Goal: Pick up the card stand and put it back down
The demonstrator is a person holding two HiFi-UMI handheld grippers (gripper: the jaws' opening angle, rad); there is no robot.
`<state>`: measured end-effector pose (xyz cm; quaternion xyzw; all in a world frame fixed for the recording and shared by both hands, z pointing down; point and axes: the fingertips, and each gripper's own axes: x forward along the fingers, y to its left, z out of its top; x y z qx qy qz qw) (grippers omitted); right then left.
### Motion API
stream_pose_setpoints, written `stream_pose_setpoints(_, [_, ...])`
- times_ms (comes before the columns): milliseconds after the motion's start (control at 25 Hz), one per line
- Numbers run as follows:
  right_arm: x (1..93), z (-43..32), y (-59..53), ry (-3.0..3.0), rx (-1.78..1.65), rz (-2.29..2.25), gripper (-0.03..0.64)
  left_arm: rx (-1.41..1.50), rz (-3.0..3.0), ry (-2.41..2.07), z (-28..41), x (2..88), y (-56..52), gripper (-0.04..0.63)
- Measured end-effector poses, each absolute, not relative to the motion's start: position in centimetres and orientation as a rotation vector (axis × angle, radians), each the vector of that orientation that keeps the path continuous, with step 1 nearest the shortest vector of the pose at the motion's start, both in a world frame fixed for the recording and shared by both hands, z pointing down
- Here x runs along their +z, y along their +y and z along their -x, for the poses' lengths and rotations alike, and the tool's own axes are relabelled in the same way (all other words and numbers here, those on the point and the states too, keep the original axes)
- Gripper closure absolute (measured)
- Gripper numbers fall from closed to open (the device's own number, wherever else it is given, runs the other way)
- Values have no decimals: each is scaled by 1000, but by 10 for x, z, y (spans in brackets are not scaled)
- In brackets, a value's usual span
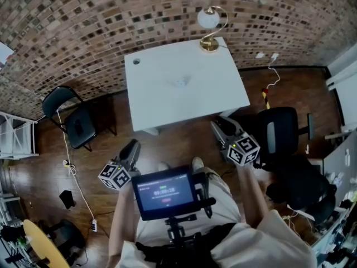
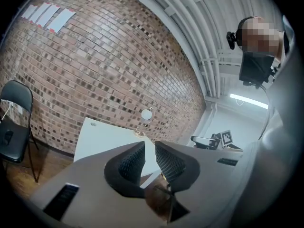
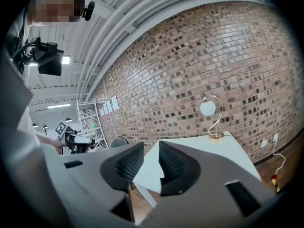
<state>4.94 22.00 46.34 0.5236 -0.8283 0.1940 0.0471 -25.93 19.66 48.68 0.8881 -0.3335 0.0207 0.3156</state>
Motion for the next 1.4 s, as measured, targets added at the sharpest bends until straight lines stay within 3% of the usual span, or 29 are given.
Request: stream_pose_setpoints(1400, [467,-63,206,-2529,491,-1641,508,138,-2375,-768,192,488,165,531])
